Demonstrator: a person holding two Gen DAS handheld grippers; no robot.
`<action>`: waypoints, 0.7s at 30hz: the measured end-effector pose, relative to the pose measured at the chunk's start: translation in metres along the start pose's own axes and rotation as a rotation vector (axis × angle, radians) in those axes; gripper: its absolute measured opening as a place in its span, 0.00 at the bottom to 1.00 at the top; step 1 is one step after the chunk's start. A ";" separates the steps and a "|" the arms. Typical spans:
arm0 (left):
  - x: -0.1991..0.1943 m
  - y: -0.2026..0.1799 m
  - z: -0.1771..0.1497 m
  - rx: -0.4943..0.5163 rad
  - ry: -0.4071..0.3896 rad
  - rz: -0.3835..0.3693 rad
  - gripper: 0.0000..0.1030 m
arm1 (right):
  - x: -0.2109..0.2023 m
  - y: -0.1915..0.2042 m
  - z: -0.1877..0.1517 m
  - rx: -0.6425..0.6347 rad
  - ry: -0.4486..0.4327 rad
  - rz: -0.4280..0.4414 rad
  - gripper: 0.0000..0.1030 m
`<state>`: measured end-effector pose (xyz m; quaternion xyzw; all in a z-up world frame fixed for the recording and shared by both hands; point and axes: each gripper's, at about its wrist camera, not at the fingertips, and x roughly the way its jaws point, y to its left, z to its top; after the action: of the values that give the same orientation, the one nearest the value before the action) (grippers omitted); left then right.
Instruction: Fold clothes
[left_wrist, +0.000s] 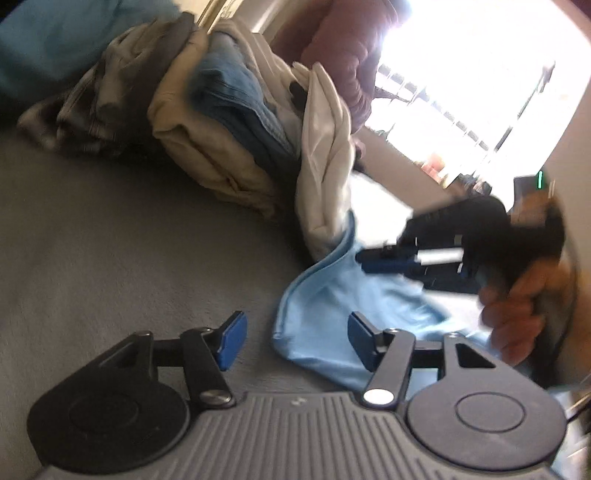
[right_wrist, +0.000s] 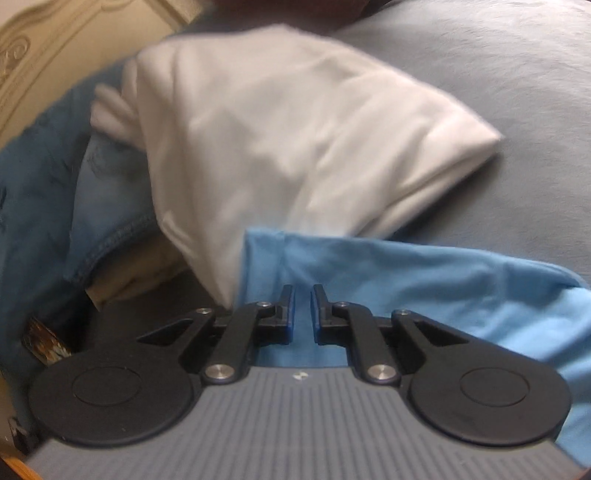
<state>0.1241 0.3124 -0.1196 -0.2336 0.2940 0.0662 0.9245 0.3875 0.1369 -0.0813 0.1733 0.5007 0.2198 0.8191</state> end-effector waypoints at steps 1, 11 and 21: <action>0.000 0.000 -0.001 0.025 0.007 0.037 0.50 | 0.005 0.007 0.001 -0.016 0.000 0.002 0.07; -0.005 0.033 -0.001 -0.130 0.004 0.041 0.24 | 0.001 0.020 0.015 0.014 -0.117 0.093 0.06; -0.018 0.054 0.005 -0.243 -0.005 0.075 0.15 | -0.060 -0.012 0.021 0.089 -0.278 0.153 0.08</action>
<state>0.0981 0.3628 -0.1273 -0.3326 0.2899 0.1364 0.8870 0.3847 0.0938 -0.0336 0.2760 0.3773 0.2332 0.8527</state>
